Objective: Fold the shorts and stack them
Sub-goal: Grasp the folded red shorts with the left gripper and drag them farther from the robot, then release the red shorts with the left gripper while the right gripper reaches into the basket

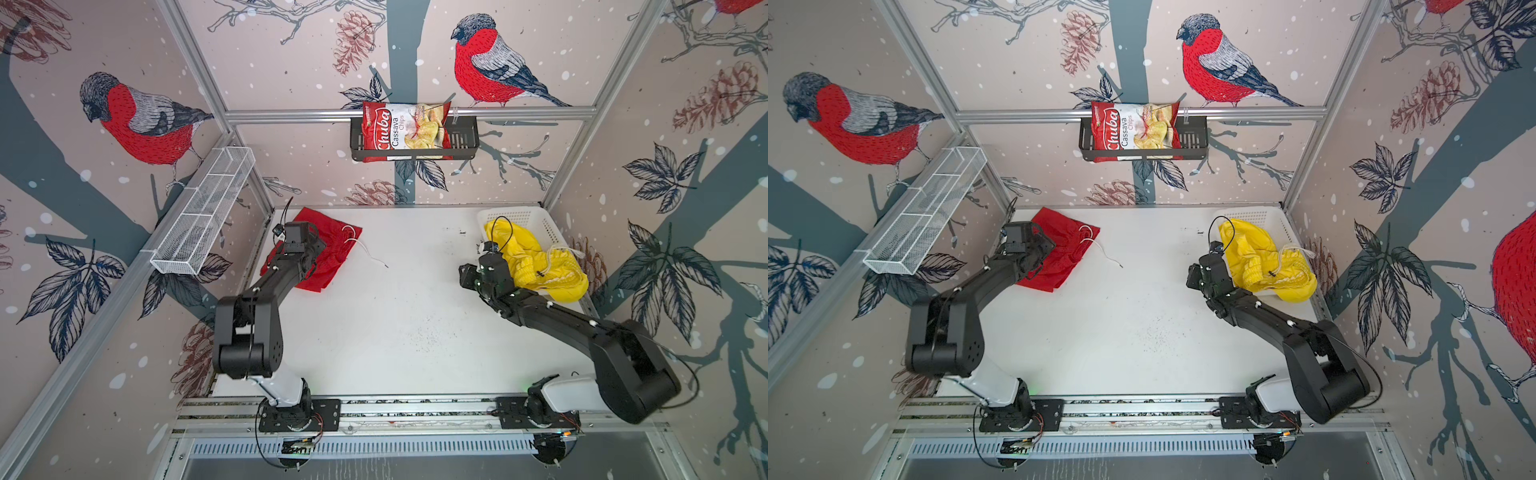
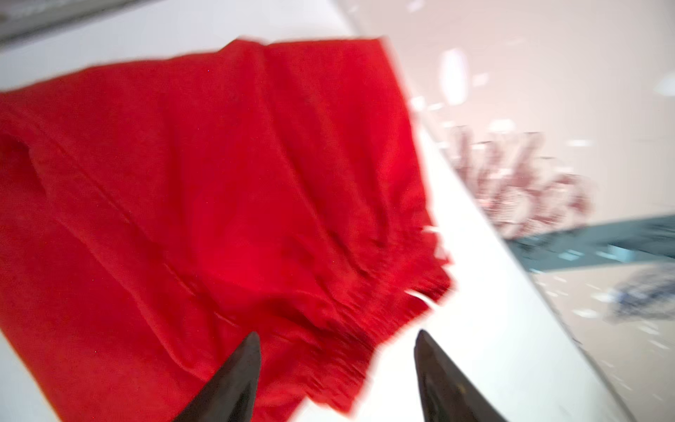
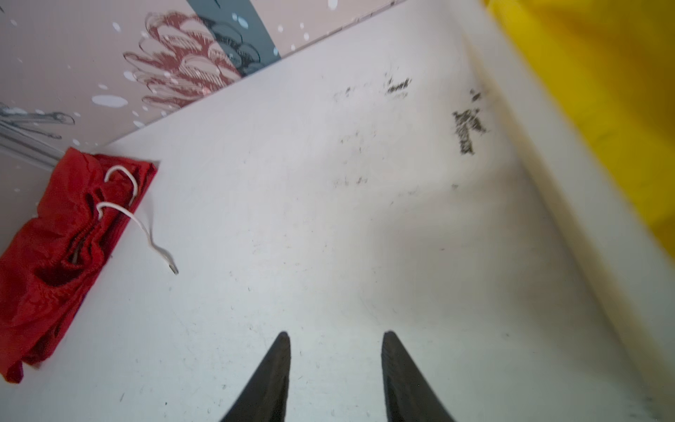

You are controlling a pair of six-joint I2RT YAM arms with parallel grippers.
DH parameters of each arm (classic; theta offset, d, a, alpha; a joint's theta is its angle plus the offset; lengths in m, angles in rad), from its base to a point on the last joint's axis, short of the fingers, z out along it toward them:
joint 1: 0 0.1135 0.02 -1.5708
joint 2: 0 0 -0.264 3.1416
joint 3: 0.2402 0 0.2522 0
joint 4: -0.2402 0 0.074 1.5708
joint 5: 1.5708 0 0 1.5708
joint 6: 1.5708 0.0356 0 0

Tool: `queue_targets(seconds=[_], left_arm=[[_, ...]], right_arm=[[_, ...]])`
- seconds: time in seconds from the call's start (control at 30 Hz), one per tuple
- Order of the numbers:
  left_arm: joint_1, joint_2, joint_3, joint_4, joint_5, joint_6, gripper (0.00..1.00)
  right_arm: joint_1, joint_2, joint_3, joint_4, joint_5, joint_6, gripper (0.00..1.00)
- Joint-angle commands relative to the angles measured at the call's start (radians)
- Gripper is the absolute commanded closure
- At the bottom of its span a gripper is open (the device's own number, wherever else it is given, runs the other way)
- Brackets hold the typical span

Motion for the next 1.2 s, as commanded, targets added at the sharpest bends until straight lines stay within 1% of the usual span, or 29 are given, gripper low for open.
queue_targets(seconds=[0.0,0.03,0.07,0.13,0.17,0.2,0.23,0.3,0.33,0.4,0.5,0.67,0.9,1.03,1.17], left_arm=[[-0.03,-0.072,-0.063,0.077,0.019,0.039,0.26],[-0.036,-0.07,-0.073,0.112,0.031,0.047,0.25],[-0.036,-0.049,-0.066,0.137,0.053,0.058,0.27],[-0.038,0.039,-0.016,0.163,0.126,0.086,0.35],[-0.037,0.106,0.037,0.152,0.173,0.099,0.41],[-0.04,0.174,0.092,0.135,0.216,0.104,0.54],[-0.045,0.231,0.131,0.13,0.249,0.103,0.64],[-0.063,0.342,0.205,0.144,0.282,0.095,0.85],[-0.073,0.385,0.236,0.148,0.286,0.091,0.91],[-0.09,0.479,0.312,0.139,0.303,0.086,1.0],[-0.102,0.585,0.412,0.12,0.302,0.078,1.0],[-0.097,0.695,0.531,0.073,0.254,0.086,1.0],[-0.059,0.85,0.745,0.008,0.282,0.101,1.0],[-0.043,0.893,0.827,-0.02,0.294,0.104,1.0],[-0.036,0.891,0.85,-0.009,0.3,0.094,1.0]], right_arm=[[-0.009,-0.069,0.003,-0.082,0.09,0.007,0.52],[-0.011,-0.107,0.001,-0.096,0.101,0.014,0.51],[-0.015,-0.128,-0.002,-0.11,0.112,0.025,0.49],[-0.022,-0.153,-0.006,-0.132,0.117,0.047,0.47],[-0.026,-0.162,-0.008,-0.139,0.116,0.056,0.47],[-0.028,-0.168,-0.009,-0.145,0.113,0.064,0.47],[-0.03,-0.172,-0.011,-0.15,0.11,0.069,0.47],[-0.032,-0.177,-0.018,-0.152,0.107,0.079,0.47],[-0.033,-0.177,-0.021,-0.153,0.107,0.08,0.47],[-0.038,-0.174,-0.031,-0.152,0.11,0.084,0.51],[-0.051,-0.16,-0.041,-0.14,0.116,0.086,0.52],[-0.077,-0.112,-0.028,-0.117,0.102,0.079,0.52],[-0.094,-0.025,-0.023,-0.07,0.068,0.078,0.54],[-0.102,0.011,-0.016,-0.061,0.058,0.076,0.56],[-0.109,0.029,-0.012,-0.058,0.052,0.07,0.57]])
